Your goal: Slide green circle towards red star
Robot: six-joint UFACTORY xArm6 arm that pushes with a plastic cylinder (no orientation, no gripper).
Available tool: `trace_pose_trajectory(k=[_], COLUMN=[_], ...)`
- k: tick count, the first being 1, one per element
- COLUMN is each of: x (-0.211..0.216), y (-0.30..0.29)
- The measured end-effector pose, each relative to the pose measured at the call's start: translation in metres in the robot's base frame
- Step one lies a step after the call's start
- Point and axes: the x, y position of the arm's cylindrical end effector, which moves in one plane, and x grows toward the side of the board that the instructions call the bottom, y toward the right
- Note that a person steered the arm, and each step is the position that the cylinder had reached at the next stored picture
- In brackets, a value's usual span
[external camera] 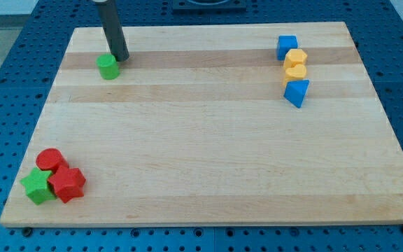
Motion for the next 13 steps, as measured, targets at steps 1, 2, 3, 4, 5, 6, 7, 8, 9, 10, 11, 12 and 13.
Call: trace_pose_trajectory(k=[1,2,3,4,5,6,7,8,9,10,11,12,13], x=[0.021,0.043,0.024,0.007,0.038,0.072,0.096,0.116,0.133,0.15,0.163,0.165,0.165], y=[0.0,-0.008,-0.02,-0.044,-0.051,-0.046,-0.025,0.006,0.023,0.025,0.026,0.033,0.062])
